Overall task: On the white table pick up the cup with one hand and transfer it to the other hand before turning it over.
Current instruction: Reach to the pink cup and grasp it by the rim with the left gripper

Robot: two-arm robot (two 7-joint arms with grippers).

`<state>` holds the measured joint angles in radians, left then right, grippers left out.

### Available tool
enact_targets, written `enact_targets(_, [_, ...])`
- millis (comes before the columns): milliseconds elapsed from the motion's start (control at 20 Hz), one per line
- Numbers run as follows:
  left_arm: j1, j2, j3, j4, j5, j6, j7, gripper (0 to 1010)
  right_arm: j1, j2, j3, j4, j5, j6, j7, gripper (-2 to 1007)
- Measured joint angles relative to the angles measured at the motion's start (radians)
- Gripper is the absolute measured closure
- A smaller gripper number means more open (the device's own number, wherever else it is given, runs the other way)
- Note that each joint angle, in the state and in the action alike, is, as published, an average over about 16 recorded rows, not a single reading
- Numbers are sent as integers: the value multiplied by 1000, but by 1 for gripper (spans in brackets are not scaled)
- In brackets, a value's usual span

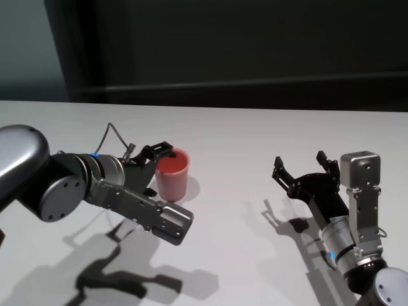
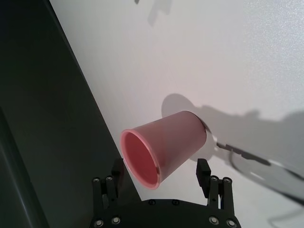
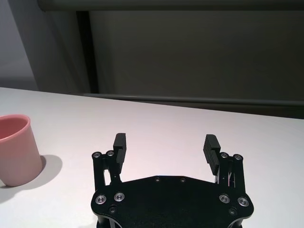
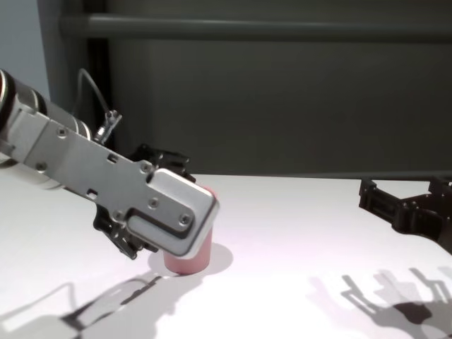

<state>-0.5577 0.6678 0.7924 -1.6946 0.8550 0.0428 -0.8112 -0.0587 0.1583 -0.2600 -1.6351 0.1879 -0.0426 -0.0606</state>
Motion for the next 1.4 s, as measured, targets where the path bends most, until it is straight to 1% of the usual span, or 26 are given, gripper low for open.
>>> enact_targets(500, [-77, -30, 55, 79, 4, -43, -42, 7, 0, 0, 0, 0, 0, 0, 0, 3])
enact_targets(800, [-120, -48, 85, 126, 12, -59, -58, 7, 0, 0, 0, 0, 0, 0, 0, 3])
enact_targets(950, [-138, -57, 100, 145, 19, -61, -65, 7, 0, 0, 0, 0, 0, 0, 0, 3])
enact_targets(1150, [-154, -65, 118, 161, 29, -56, -72, 16, 0, 0, 0, 0, 0, 0, 0, 3])
enact_targets(1400, [-164, -70, 134, 167, 31, -51, -76, 66, 0, 0, 0, 0, 0, 0, 0, 3])
